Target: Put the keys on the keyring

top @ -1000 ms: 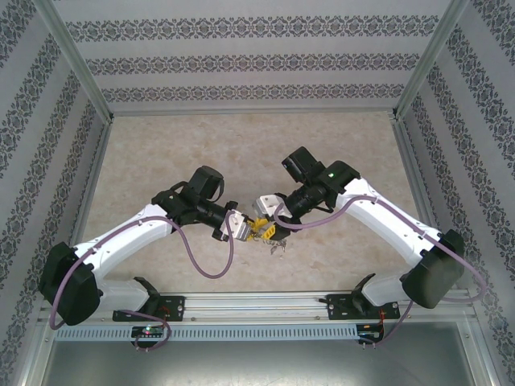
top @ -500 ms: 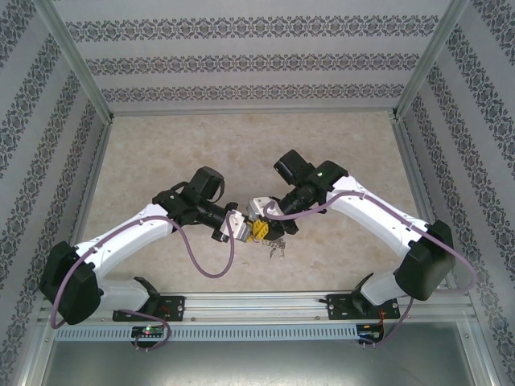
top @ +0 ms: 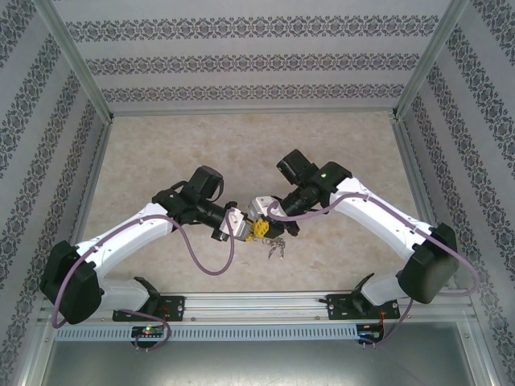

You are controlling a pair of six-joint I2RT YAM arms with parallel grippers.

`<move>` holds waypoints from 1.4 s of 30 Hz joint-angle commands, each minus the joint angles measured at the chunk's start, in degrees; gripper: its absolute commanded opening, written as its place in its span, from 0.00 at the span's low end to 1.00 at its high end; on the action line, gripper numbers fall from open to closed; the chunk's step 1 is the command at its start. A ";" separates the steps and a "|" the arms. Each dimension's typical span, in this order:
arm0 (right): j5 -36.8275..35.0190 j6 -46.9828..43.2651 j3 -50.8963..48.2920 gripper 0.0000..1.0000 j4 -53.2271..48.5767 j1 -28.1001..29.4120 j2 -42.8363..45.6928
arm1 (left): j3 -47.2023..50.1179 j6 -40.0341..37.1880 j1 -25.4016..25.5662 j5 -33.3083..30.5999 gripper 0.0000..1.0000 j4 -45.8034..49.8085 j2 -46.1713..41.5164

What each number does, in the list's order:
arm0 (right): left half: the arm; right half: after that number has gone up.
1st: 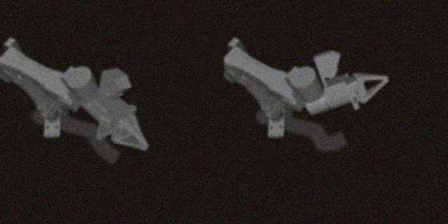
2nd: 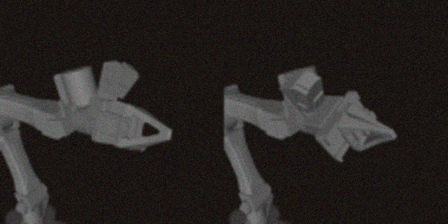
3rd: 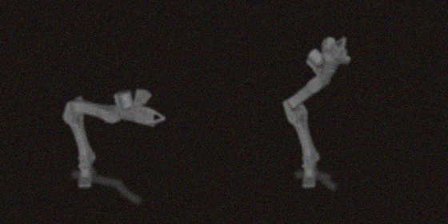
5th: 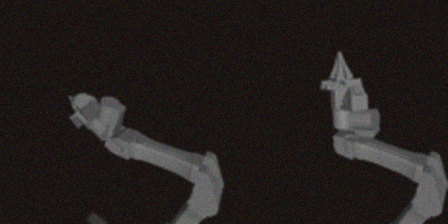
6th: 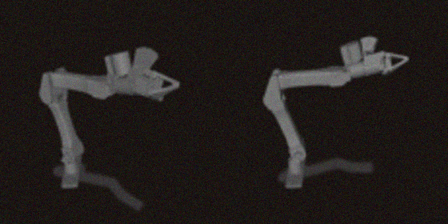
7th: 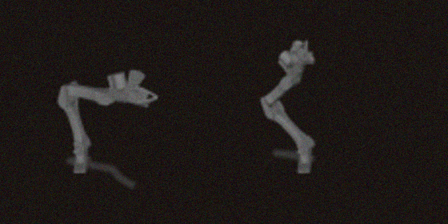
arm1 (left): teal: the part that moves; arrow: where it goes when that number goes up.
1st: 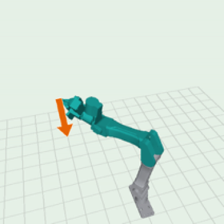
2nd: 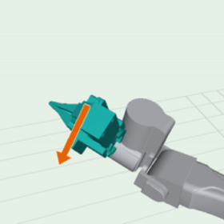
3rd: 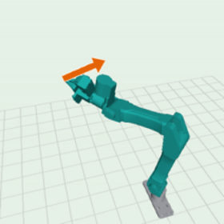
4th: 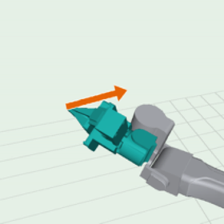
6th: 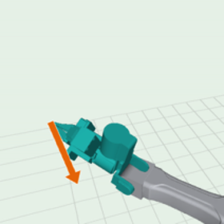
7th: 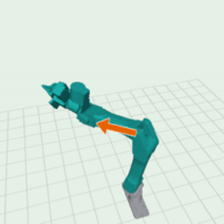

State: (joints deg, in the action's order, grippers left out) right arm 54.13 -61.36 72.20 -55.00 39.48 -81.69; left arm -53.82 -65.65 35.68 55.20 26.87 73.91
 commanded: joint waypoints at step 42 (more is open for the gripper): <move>2.86 8.97 -14.21 0.34 18.79 -10.27 15.41 | -2.67 -2.89 -1.43 2.36 0.00 4.43 -0.48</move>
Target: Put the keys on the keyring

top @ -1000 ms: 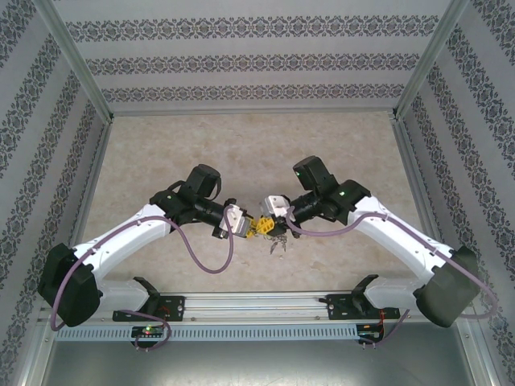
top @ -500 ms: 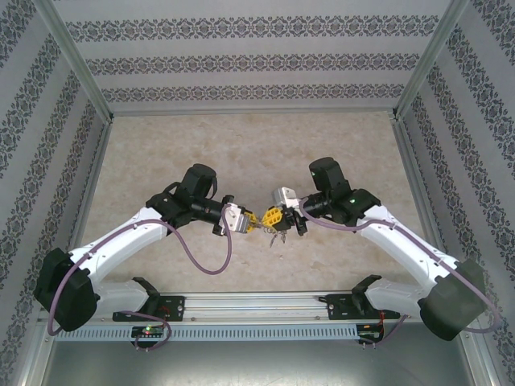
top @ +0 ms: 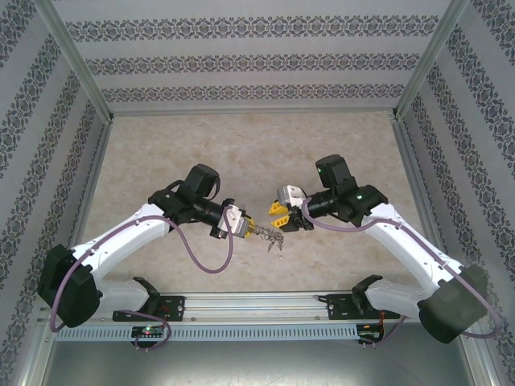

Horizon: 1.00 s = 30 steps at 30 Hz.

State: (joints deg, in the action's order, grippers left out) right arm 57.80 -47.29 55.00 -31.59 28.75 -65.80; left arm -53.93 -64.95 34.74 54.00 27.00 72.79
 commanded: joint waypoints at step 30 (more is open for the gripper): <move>-12.14 -0.60 5.46 0.41 -6.82 12.14 -4.78 | -4.65 6.48 -1.20 3.90 0.00 2.69 3.65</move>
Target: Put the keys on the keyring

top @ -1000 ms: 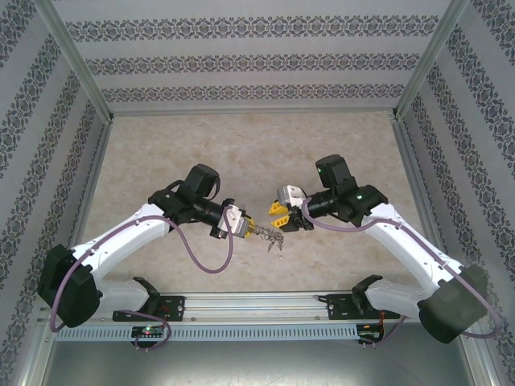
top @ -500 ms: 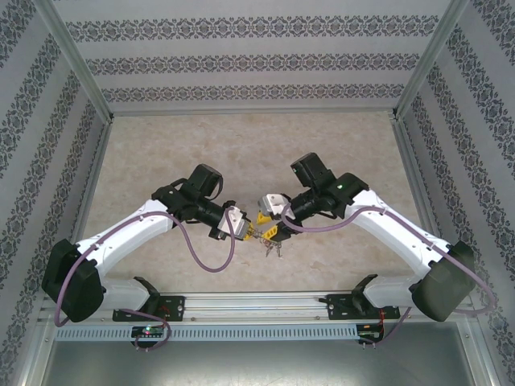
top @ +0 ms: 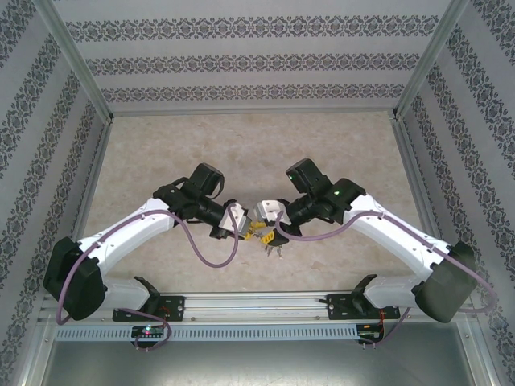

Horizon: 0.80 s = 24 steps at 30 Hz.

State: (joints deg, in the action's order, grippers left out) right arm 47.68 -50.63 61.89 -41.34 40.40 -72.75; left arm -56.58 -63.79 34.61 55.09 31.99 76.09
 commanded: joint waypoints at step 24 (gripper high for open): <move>-15.97 10.95 -7.38 0.34 9.56 1.20 7.38 | 0.89 16.76 -1.56 0.90 0.00 -9.25 -2.28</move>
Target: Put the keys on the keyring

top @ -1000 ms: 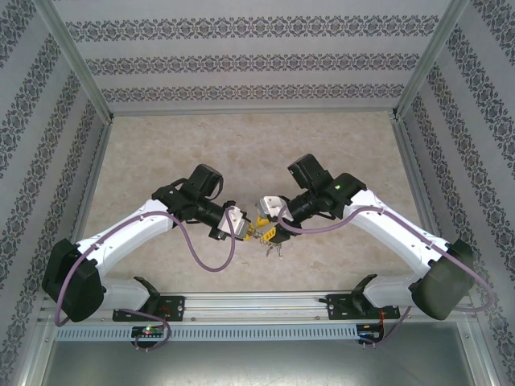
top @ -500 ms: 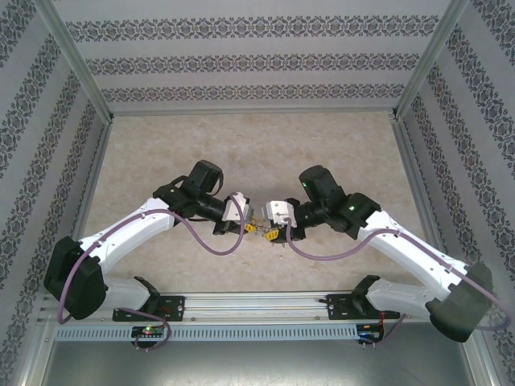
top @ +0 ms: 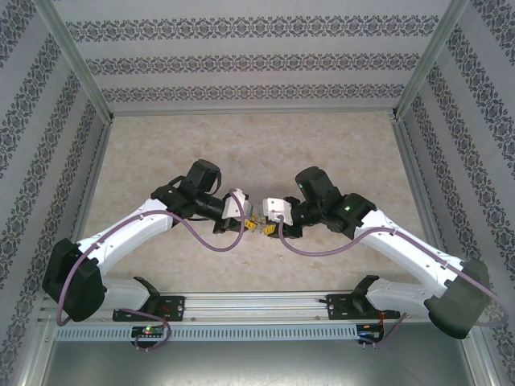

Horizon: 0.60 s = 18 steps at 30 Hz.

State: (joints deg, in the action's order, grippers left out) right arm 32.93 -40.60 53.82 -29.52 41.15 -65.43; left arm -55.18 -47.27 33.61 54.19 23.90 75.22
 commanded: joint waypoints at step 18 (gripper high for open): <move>-4.41 9.01 -2.75 0.00 5.55 0.76 1.69 | -2.26 -0.20 -1.18 1.27 0.01 0.27 0.20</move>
State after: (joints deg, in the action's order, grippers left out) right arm 30.65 -34.61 52.71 -29.34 41.15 -64.88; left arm -55.27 -48.38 32.95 52.86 24.05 75.40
